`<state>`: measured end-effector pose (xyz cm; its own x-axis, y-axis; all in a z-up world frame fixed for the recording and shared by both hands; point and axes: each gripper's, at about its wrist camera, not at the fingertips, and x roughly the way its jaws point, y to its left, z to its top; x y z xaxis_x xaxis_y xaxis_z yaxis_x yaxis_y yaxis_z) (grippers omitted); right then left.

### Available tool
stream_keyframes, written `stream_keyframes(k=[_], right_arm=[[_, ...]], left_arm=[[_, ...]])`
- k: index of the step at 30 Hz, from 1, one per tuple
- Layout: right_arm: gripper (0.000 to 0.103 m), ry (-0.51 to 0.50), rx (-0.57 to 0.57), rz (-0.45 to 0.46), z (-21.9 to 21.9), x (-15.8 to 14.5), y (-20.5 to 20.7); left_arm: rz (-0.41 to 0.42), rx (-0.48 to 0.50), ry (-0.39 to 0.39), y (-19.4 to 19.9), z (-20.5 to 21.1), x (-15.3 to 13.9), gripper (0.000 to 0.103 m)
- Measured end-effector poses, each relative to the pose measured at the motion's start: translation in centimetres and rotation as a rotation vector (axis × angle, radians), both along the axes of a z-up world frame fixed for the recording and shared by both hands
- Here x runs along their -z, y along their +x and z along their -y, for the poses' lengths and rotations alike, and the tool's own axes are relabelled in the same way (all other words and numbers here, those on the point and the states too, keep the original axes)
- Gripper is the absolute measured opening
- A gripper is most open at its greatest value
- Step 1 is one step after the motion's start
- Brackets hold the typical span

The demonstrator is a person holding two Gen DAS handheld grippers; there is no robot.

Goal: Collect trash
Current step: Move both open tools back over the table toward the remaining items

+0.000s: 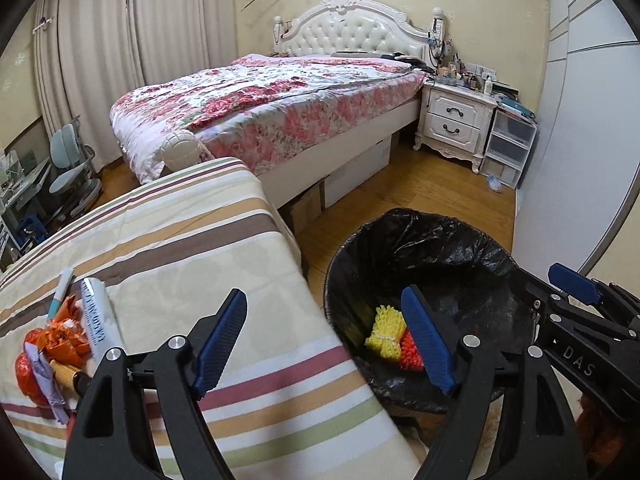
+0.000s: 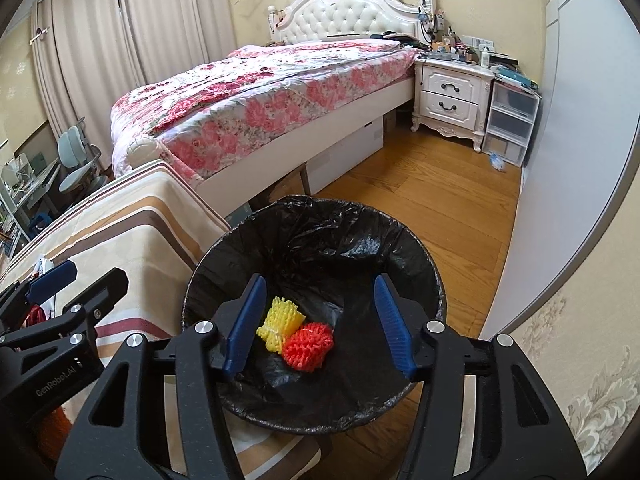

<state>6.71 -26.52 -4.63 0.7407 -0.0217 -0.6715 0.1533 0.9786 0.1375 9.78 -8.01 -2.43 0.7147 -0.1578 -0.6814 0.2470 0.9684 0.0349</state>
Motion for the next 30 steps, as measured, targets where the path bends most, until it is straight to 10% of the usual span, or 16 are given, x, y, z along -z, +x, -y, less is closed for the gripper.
stream_keyframes(k=[30], right_arm=[[0.058,0.021,-0.182,0.018,-11.6,-0.5,-9.5]], left_arm=[[0.011,-0.235,0.028,-11.5,-14.1,-0.6,0.077]])
